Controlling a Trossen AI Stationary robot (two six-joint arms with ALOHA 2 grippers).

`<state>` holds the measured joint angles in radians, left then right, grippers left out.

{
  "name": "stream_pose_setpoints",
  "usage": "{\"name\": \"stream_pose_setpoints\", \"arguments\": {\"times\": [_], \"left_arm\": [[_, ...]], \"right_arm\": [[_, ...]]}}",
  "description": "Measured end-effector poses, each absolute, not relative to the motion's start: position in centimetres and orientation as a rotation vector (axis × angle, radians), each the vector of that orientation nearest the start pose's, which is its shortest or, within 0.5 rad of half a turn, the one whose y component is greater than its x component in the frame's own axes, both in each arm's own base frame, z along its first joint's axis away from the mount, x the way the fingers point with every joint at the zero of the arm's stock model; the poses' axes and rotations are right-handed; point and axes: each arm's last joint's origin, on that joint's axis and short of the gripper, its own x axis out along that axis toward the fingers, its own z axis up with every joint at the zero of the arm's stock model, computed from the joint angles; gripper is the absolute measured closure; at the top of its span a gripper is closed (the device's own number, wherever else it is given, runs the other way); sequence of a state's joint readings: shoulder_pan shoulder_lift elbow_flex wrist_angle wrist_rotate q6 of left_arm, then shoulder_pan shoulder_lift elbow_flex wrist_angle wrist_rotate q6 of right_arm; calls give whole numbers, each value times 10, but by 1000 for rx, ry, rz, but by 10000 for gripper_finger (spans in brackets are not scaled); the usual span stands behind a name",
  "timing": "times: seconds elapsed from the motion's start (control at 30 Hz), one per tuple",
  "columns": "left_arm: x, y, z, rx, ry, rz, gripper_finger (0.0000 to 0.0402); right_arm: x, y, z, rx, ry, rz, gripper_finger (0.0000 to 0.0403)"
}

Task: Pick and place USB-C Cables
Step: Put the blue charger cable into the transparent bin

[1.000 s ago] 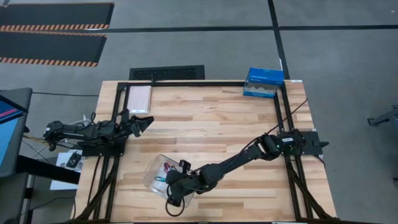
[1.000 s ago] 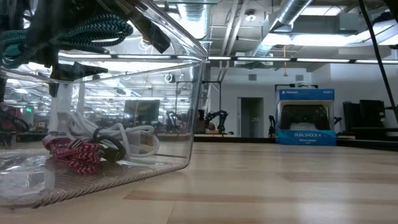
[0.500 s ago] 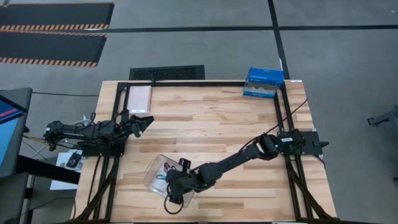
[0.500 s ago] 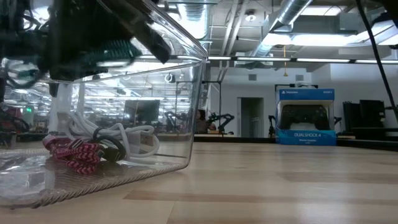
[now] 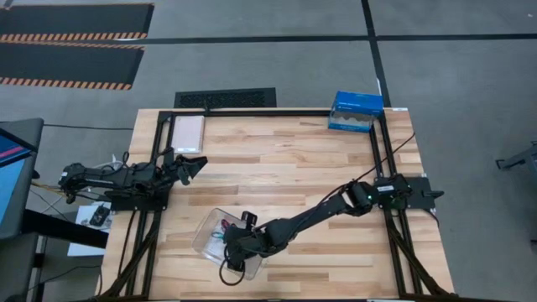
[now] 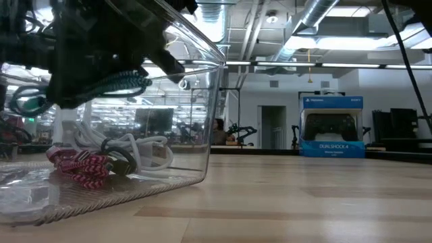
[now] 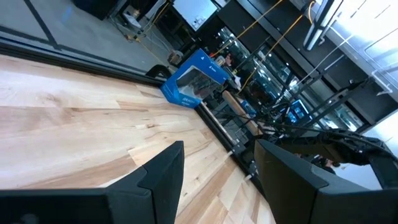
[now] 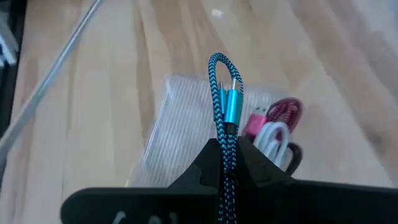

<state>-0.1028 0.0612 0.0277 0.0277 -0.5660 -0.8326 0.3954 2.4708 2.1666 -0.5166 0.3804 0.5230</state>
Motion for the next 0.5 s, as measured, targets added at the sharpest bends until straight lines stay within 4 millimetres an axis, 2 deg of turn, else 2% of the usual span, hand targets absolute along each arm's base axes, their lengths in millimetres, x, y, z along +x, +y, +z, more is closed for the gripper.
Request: {"name": "stream_pose_setpoints", "arguments": {"times": [0.5], "left_arm": [[97, 6, 171, -813, -187, 438, 216]], "right_arm": [[509, 202, 165, 213, 750, -187, 381]]}}
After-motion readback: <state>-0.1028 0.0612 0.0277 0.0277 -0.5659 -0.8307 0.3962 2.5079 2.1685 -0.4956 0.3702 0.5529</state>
